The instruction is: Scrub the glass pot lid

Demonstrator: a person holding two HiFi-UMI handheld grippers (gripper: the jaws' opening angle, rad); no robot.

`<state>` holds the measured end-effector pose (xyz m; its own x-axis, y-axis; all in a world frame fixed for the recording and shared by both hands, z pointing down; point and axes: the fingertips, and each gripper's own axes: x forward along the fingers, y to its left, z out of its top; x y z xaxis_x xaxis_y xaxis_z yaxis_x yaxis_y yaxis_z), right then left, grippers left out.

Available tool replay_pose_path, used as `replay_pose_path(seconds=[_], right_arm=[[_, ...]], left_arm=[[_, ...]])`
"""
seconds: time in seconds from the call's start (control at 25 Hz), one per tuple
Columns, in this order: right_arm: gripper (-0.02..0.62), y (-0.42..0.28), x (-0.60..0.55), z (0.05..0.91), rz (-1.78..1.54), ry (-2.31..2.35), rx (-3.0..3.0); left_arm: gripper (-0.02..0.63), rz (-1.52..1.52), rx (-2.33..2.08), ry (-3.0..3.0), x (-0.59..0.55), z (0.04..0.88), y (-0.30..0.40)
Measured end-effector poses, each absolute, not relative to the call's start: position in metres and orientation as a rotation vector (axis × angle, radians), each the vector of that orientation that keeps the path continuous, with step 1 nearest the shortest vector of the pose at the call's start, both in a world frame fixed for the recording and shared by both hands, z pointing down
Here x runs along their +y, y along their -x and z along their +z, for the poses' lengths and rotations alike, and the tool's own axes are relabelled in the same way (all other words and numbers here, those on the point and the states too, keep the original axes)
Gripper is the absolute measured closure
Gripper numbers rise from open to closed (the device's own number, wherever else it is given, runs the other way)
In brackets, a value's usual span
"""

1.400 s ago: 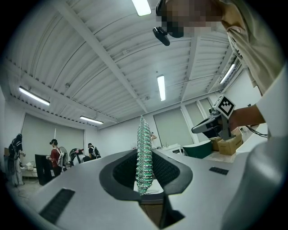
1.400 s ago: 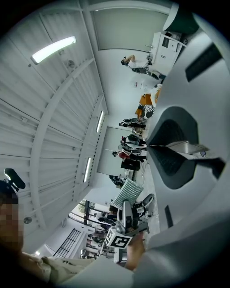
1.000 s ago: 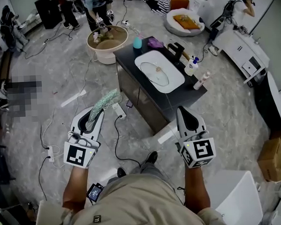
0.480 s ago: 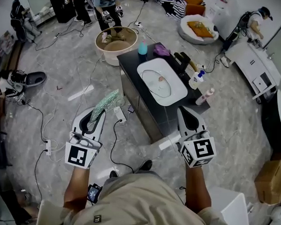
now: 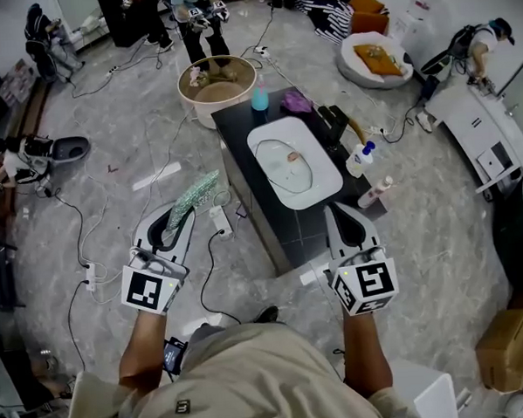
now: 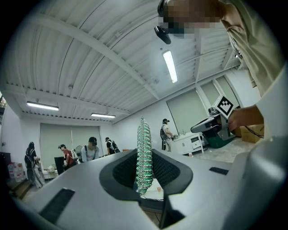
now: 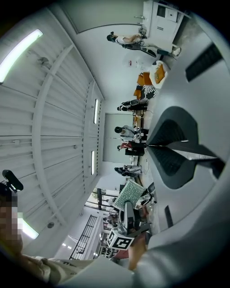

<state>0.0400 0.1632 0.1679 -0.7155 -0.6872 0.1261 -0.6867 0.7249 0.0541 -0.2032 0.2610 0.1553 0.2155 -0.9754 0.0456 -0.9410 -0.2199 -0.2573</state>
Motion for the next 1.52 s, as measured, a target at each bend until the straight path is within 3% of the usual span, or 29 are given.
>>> replay_pose_path(seconds=[0.88, 1.52], right_arm=[[0.57, -0.145, 0.102, 0.226, 0.206, -1.408, -2.613], [0.569, -0.062, -0.004, 0.23, 0.168, -1.519, -2.427]], left_arm=[[0.517, -0.222, 1.492, 2.552, 0.088, 0.176, 0.088], [0.517, -0.214, 1.274, 2.755, -0.078, 0.227, 0.132]])
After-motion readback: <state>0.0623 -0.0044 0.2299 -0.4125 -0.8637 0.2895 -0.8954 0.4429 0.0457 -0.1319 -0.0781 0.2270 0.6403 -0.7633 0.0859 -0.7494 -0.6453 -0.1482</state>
